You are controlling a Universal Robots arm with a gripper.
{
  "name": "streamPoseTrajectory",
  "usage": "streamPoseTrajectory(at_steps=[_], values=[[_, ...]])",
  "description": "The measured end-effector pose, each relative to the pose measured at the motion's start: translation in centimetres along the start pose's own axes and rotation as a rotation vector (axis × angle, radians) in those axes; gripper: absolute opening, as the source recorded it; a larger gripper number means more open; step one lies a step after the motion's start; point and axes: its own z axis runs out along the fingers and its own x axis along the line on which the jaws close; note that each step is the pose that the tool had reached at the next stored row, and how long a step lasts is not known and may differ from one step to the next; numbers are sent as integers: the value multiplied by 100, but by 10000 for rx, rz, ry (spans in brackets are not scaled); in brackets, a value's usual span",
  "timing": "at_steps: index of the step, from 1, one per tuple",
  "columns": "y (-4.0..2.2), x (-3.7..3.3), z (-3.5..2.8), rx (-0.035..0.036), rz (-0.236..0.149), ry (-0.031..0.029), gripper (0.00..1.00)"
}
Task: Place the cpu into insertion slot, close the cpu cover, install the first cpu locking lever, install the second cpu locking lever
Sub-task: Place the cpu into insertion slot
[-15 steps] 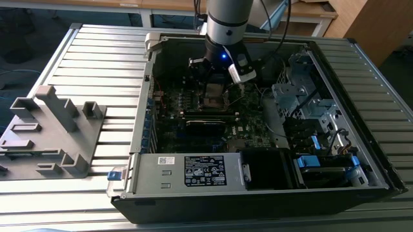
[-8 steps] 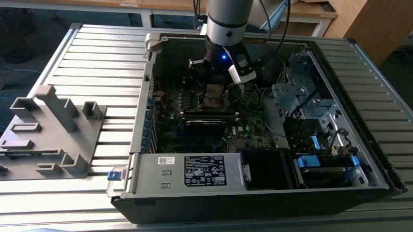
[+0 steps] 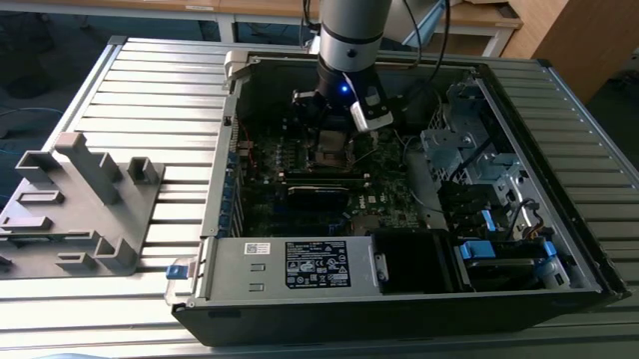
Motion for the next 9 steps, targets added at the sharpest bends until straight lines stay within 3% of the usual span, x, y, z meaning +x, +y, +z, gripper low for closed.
streamPoseTrajectory(at_steps=[9], values=[[-2, 0, 17, -19, 1644, -147, 54]])
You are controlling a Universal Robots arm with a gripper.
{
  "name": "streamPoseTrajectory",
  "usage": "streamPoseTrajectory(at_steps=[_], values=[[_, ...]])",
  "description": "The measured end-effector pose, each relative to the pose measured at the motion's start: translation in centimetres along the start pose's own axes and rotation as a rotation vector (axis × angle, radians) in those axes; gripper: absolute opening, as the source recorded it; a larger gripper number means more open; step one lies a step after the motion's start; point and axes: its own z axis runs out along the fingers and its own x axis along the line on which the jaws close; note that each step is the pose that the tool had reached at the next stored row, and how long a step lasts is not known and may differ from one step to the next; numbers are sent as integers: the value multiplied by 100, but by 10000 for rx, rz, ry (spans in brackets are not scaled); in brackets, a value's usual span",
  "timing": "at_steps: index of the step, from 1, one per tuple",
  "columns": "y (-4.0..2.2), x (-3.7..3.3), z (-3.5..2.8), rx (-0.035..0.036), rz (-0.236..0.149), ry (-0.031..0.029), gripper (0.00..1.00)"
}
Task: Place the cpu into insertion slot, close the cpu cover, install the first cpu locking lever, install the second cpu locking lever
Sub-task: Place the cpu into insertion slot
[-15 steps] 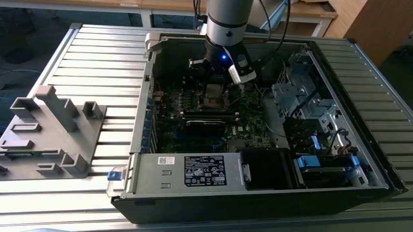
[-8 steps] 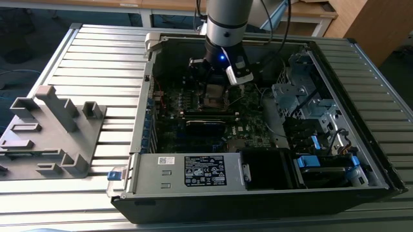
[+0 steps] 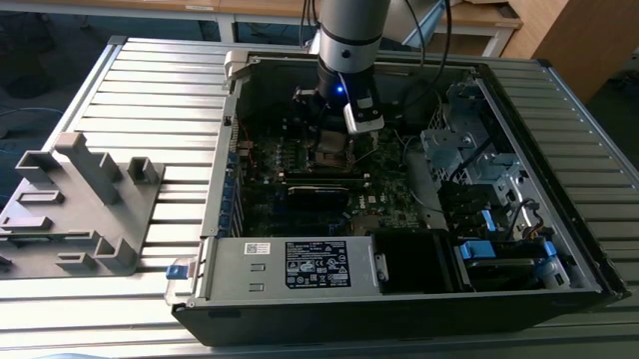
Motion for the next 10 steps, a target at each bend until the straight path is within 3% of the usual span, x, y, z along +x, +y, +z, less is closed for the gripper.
streamPoseTrajectory(at_steps=[5, 10], values=[[0, 0, 4, -11, 874, -79, 54], [0, 0, 4, -12, 928, -84, 54]])
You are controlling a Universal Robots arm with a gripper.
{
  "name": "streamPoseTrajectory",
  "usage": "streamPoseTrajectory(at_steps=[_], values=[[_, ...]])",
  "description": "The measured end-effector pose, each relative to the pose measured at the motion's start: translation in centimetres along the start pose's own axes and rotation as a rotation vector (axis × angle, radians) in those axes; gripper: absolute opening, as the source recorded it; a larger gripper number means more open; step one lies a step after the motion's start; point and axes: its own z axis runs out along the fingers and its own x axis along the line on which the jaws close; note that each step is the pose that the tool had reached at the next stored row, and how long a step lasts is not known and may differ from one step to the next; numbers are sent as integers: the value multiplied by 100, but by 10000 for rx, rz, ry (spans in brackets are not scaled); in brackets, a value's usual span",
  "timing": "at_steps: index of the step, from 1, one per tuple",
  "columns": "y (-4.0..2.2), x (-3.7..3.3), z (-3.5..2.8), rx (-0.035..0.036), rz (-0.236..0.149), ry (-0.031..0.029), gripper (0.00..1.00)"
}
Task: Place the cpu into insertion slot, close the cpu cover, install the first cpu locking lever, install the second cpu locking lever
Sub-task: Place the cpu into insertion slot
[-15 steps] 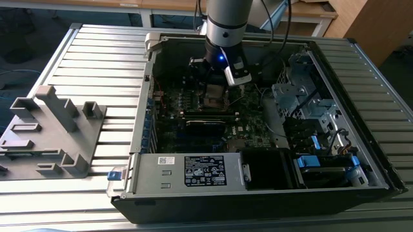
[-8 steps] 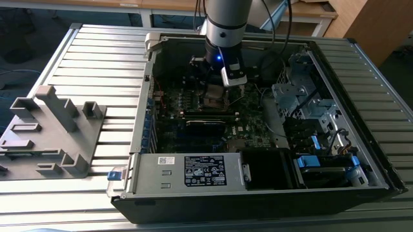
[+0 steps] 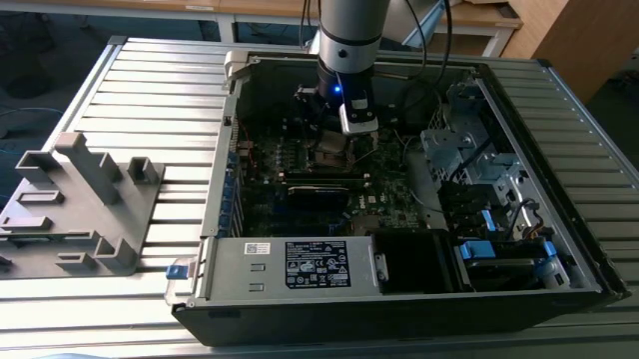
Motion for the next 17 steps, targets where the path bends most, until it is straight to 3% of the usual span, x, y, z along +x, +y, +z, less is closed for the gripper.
streamPoseTrajectory(at_steps=[4, 13, 17], values=[[0, 0, 1, -1, 149, -13, 54], [-1, 0, 10, -19, 1678, -150, 54], [-1, 0, 10, -20, 1682, -151, 54]])
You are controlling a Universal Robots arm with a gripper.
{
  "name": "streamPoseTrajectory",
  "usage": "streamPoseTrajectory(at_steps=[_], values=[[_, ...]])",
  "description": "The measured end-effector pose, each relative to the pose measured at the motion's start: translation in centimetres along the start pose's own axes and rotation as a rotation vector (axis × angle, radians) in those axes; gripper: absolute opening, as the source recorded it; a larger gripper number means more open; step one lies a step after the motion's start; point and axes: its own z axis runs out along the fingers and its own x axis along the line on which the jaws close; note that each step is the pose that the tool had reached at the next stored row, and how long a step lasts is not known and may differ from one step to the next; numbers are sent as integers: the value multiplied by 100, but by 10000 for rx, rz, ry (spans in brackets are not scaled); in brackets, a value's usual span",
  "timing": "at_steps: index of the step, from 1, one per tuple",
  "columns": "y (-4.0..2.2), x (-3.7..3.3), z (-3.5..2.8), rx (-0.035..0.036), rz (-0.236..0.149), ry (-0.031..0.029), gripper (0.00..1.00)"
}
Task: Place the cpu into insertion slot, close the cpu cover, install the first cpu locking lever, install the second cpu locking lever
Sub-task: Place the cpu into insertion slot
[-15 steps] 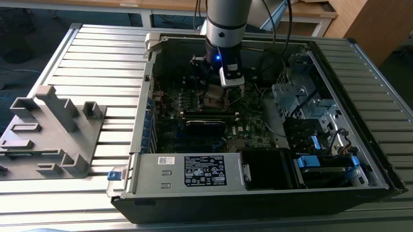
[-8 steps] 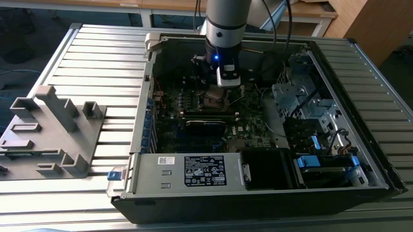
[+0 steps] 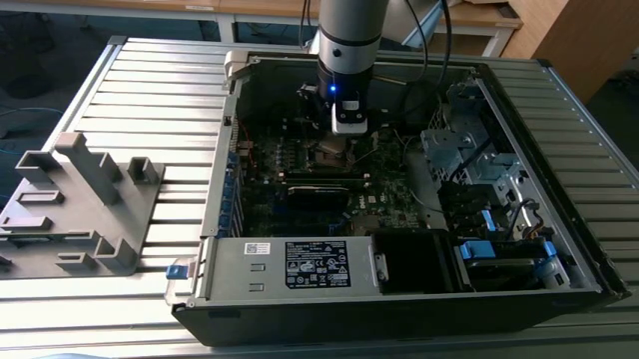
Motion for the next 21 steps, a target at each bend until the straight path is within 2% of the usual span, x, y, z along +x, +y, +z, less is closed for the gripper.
streamPoseTrajectory(at_steps=[2, 10, 17, 21], values=[[0, 0, 0, -1, 56, -6, 54], [-1, 0, 5, -16, 1412, -126, 54], [-1, 0, 5, -17, 1473, -133, 54], [-1, 0, 8, -24, 2067, -186, 54]])
